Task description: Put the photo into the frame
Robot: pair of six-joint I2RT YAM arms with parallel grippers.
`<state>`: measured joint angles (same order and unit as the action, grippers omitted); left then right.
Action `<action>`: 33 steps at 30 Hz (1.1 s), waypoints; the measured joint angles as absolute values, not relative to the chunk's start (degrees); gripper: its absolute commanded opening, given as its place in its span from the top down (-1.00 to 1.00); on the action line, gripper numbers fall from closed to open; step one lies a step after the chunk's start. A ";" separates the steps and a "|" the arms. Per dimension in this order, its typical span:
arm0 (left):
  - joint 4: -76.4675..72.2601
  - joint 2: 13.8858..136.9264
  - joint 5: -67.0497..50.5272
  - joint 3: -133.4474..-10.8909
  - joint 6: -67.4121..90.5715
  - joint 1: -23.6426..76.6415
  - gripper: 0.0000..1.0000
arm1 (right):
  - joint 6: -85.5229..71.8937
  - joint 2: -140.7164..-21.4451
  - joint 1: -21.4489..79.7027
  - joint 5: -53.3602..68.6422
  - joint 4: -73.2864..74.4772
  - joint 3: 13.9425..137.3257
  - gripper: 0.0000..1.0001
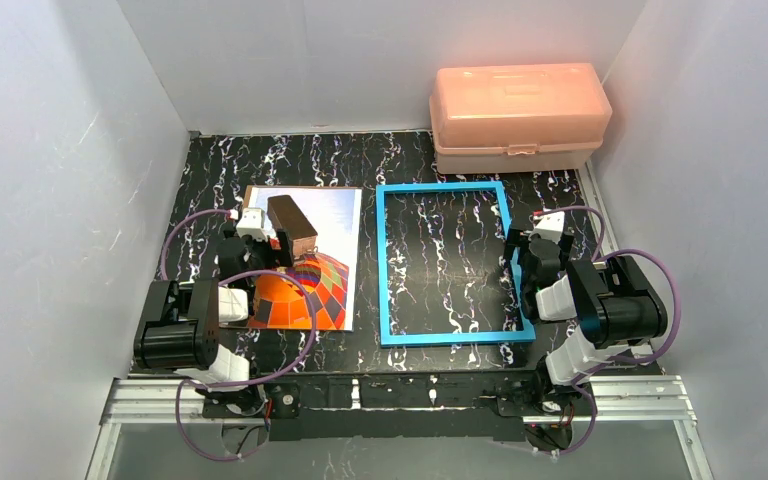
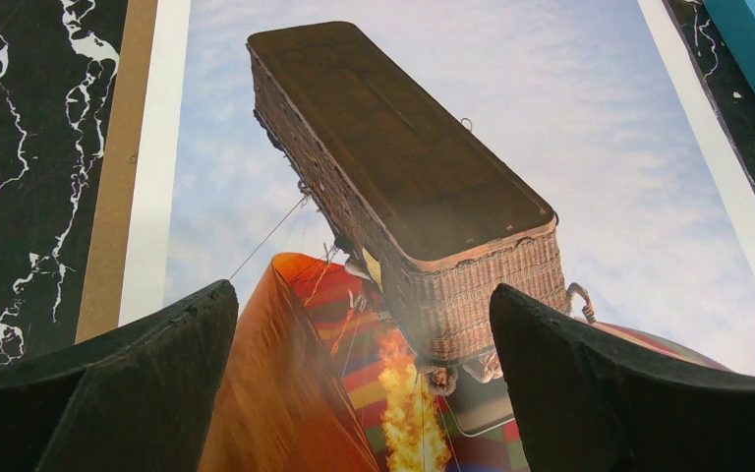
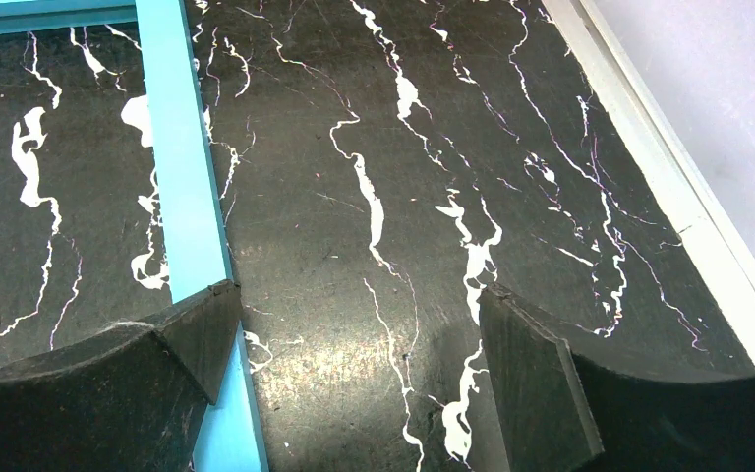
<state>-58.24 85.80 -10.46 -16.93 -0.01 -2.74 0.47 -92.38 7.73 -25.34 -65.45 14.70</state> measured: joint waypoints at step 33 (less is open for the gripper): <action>-2.39 76.69 -14.68 -49.21 -2.92 -6.94 -0.96 | -15.40 -70.81 7.57 -44.77 -37.80 23.05 -0.97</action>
